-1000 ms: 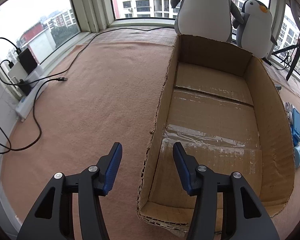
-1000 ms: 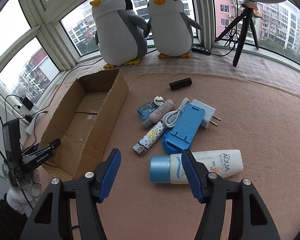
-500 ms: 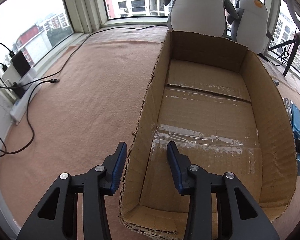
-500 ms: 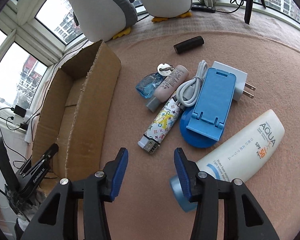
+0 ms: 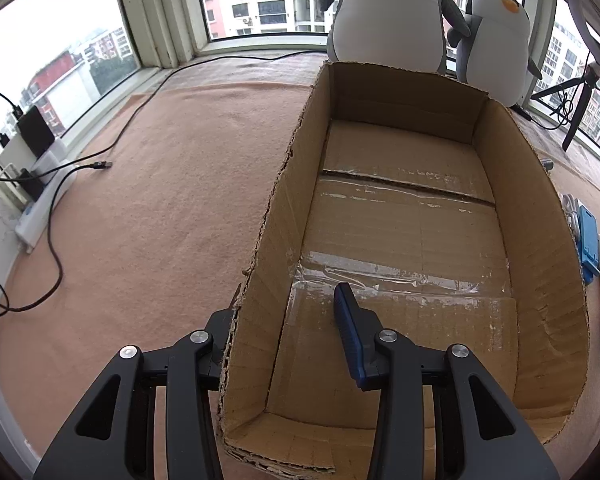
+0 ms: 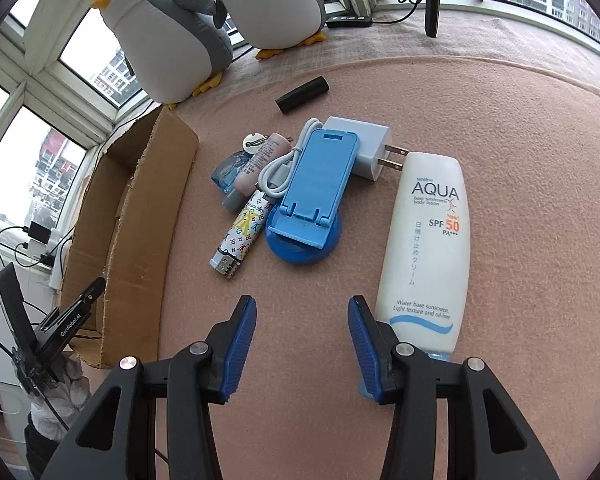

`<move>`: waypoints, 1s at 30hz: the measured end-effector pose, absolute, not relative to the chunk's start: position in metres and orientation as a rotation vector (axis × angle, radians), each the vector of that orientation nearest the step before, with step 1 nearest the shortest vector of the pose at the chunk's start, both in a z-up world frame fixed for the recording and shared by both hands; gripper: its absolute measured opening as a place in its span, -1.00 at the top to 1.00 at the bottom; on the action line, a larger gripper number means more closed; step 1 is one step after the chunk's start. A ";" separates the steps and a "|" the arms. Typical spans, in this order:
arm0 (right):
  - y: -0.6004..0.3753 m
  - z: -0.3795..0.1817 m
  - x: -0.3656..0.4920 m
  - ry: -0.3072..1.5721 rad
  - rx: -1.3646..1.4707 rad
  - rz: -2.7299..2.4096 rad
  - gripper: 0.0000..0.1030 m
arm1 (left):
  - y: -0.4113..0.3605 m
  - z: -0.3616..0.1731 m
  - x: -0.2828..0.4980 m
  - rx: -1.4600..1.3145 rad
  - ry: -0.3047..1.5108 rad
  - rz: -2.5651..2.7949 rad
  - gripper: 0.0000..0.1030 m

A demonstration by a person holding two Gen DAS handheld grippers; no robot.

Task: Organize rigid objects

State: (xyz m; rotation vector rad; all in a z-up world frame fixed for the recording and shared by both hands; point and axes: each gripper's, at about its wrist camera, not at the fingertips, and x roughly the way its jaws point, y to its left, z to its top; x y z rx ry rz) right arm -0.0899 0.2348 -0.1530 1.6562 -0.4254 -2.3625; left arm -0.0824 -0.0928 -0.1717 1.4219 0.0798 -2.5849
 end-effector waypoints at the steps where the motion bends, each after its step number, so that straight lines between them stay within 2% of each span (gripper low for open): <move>1: 0.240 -0.151 -0.088 -0.451 1.640 -2.349 0.15 | -0.093 -0.172 -0.083 1.423 0.081 -2.585 0.24; 4: 0.253 -0.138 -0.075 -0.524 1.552 -2.297 0.13 | -0.093 -0.172 -0.082 1.427 0.088 -2.586 0.24; 6: 0.261 -0.128 -0.062 -0.501 1.514 -2.354 -0.06 | -0.093 -0.172 -0.082 1.428 0.093 -2.588 0.24; 8: 0.265 -0.120 -0.051 -0.450 1.494 -2.450 -0.37 | -0.094 -0.172 -0.083 1.429 0.098 -2.589 0.24; 10: 0.265 -0.121 -0.048 -0.363 1.523 -2.539 -0.49 | -0.095 -0.172 -0.083 1.429 0.103 -2.589 0.24; 16: 0.246 -0.148 -0.063 -0.115 1.631 -2.665 -0.49 | -0.094 -0.172 -0.082 1.431 0.105 -2.592 0.24; 27: 0.233 -0.168 -0.076 0.066 1.664 -2.747 -0.48 | -0.097 -0.173 -0.081 1.427 0.142 -2.601 0.24; 30: 0.231 -0.172 -0.080 0.064 1.679 -2.734 -0.38 | -0.098 -0.173 -0.081 1.433 0.150 -2.605 0.24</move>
